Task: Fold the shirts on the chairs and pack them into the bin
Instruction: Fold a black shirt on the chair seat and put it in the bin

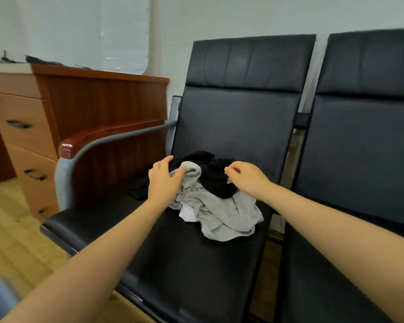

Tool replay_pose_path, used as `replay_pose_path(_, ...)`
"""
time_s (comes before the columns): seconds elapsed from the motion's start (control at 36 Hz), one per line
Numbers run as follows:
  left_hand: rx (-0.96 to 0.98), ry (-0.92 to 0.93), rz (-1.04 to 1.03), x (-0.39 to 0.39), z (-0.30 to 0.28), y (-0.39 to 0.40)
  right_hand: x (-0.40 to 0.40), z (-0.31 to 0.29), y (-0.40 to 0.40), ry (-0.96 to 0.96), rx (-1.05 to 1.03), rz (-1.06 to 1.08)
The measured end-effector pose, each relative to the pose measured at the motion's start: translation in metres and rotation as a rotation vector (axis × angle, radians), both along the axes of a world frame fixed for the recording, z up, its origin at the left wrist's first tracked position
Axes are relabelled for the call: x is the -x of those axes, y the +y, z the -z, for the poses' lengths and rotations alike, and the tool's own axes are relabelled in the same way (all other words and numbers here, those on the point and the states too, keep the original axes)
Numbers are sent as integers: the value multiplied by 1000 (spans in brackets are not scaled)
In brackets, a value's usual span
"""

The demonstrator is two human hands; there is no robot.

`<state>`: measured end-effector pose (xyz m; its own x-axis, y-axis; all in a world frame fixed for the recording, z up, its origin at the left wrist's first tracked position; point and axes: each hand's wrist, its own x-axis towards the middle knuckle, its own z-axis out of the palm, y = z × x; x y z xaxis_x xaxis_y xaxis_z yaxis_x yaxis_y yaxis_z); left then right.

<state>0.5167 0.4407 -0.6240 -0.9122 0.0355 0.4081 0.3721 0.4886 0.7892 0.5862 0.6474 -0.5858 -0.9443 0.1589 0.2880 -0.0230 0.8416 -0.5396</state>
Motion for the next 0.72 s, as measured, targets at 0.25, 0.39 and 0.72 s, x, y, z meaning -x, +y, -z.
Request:
replay_pose_path(0.25, -282, -279, 154, 22, 36, 17, 89, 0, -22, 71, 40, 48)
replay_pose_path(0.39, -518, -163, 80, 30, 58, 8, 129, -2, -42, 31, 113, -7)
replay_pose_path(0.72, -622, -183, 26, 31, 57, 2, 148, 16, -48, -106, -47, -47)
